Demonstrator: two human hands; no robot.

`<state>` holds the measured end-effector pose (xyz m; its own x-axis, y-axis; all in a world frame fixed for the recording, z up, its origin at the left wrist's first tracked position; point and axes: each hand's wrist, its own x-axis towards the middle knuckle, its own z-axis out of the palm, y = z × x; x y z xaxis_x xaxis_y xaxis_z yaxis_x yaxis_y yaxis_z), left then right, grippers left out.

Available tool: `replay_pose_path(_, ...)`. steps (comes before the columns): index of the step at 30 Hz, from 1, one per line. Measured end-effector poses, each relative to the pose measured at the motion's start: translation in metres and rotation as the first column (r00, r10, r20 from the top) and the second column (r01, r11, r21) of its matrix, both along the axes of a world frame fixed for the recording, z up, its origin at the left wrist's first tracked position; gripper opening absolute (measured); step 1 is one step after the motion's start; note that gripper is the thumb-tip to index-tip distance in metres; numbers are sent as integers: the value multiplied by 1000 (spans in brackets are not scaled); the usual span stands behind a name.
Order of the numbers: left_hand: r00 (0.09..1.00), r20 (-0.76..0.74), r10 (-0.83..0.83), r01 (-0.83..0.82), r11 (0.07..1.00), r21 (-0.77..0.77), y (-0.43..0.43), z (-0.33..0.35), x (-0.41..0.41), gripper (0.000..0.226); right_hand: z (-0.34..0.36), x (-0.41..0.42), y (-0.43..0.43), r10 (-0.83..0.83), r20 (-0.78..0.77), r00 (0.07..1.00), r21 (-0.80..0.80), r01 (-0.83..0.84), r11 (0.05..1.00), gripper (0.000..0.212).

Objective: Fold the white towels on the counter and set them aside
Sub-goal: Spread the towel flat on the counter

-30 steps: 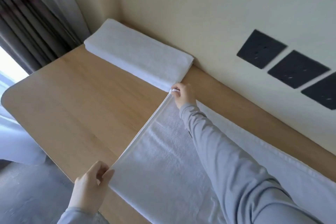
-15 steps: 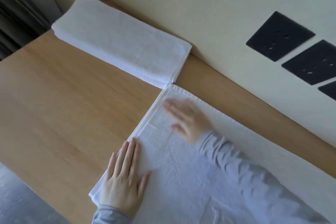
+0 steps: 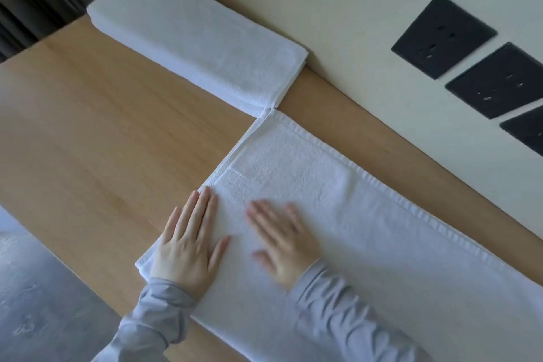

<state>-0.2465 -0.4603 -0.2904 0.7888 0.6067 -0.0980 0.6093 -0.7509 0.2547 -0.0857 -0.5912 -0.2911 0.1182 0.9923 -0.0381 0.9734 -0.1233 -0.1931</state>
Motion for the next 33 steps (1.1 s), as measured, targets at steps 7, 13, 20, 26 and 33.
replay_pose_path(7, 999, -28, 17, -16, 999, 44, -3, -3, -1, 72, 10, 150, -64, -641, 143, 754, -102, 656, 748, 69)
replay_pose_path(13, 999, -40, 21, -20, 999, 25, -4, -2, -1, 73, 8, -23, -42, -130, 8, 991, 111, 129, 985, 65)
replay_pose_path(20, 999, -28, 16, -16, 1000, 26, -3, -6, -2, 72, -2, 57, -137, -62, 4, 998, -10, 62, 998, 59)
replay_pose_path(26, 999, -46, 24, -21, 998, 59, -5, -6, -1, 71, 5, 199, -234, -794, 118, 596, -130, 802, 583, 78)
replay_pose_path(33, 993, 118, 17, -27, 996, 81, -138, 9, 56, 64, 10, 49, -205, -424, 32, 905, 159, 414, 896, 57)
